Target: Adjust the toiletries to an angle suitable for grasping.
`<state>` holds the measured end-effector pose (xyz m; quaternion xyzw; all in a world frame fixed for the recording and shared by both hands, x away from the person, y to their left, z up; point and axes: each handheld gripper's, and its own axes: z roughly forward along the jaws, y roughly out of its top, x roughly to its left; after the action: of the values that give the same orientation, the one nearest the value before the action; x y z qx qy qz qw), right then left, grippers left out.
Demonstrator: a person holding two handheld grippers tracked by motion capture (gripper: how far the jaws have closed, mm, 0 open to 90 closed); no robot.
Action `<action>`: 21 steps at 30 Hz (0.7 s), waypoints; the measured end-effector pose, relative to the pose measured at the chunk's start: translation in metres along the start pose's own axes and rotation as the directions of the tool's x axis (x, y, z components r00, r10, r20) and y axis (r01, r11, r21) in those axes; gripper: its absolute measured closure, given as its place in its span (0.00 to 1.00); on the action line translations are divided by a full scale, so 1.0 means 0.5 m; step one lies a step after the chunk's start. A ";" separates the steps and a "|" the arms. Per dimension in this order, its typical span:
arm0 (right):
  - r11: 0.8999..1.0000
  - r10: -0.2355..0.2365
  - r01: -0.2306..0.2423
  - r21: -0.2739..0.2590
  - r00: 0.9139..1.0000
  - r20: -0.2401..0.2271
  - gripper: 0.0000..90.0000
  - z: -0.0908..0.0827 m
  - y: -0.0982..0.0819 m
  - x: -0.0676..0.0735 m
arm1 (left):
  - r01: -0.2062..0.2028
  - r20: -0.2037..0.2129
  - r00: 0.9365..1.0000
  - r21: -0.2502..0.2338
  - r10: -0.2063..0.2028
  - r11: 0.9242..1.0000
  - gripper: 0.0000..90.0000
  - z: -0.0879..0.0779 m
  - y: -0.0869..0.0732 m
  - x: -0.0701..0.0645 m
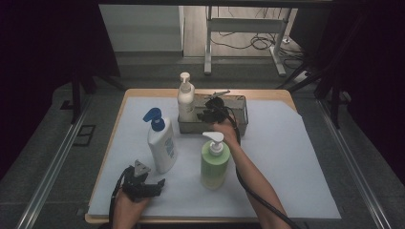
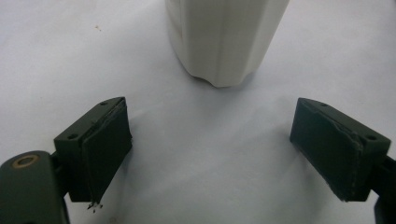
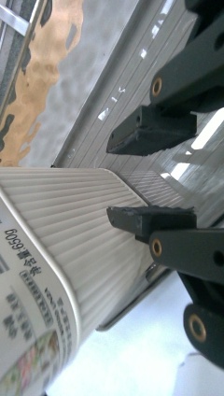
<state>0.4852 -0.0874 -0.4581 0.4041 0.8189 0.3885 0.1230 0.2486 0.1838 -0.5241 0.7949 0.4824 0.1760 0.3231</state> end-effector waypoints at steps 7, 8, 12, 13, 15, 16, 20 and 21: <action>1.000 -0.021 0.020 -0.018 1.000 -0.016 0.53 -0.031 -0.005 -0.002 | 0.001 0.001 1.000 -0.001 -0.001 1.000 0.13 0.000 0.000 0.000; 0.999 -0.027 0.027 -0.020 1.000 -0.012 0.51 -0.035 -0.006 -0.001 | 0.001 0.000 1.000 -0.001 -0.001 1.000 0.13 0.000 0.000 0.000; 0.999 -0.051 0.051 -0.019 0.999 -0.015 0.45 -0.051 -0.011 -0.001 | 0.000 0.000 1.000 -0.001 0.000 1.000 0.13 0.000 0.000 0.000; 0.999 -0.052 0.051 -0.019 0.998 -0.020 0.44 -0.055 -0.013 -0.001 | 0.000 0.001 1.000 -0.002 0.000 1.000 0.13 0.000 0.000 0.000; 0.998 -0.059 0.058 -0.025 0.998 -0.025 0.42 -0.063 -0.016 -0.002 | 0.000 0.001 1.000 -0.002 0.000 1.000 0.13 0.000 0.000 0.000; 0.998 -0.059 0.058 -0.029 0.998 -0.031 0.40 -0.068 -0.018 -0.002 | 0.000 0.001 1.000 -0.002 0.000 1.000 0.13 0.000 0.000 0.000; 0.996 -0.080 0.078 -0.035 0.996 -0.044 0.38 -0.083 -0.024 -0.004 | 0.001 0.001 1.000 -0.002 -0.001 1.000 0.13 0.000 0.000 0.000; 0.996 -0.081 0.078 -0.045 0.995 -0.051 0.38 -0.088 -0.025 -0.004 | 0.000 0.000 1.000 -0.002 0.000 1.000 0.13 0.000 0.000 0.000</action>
<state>0.4566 -0.1171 -0.4383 0.3580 0.8289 0.4112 0.1251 0.2486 0.1839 -0.5243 0.7945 0.4823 0.1762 0.3241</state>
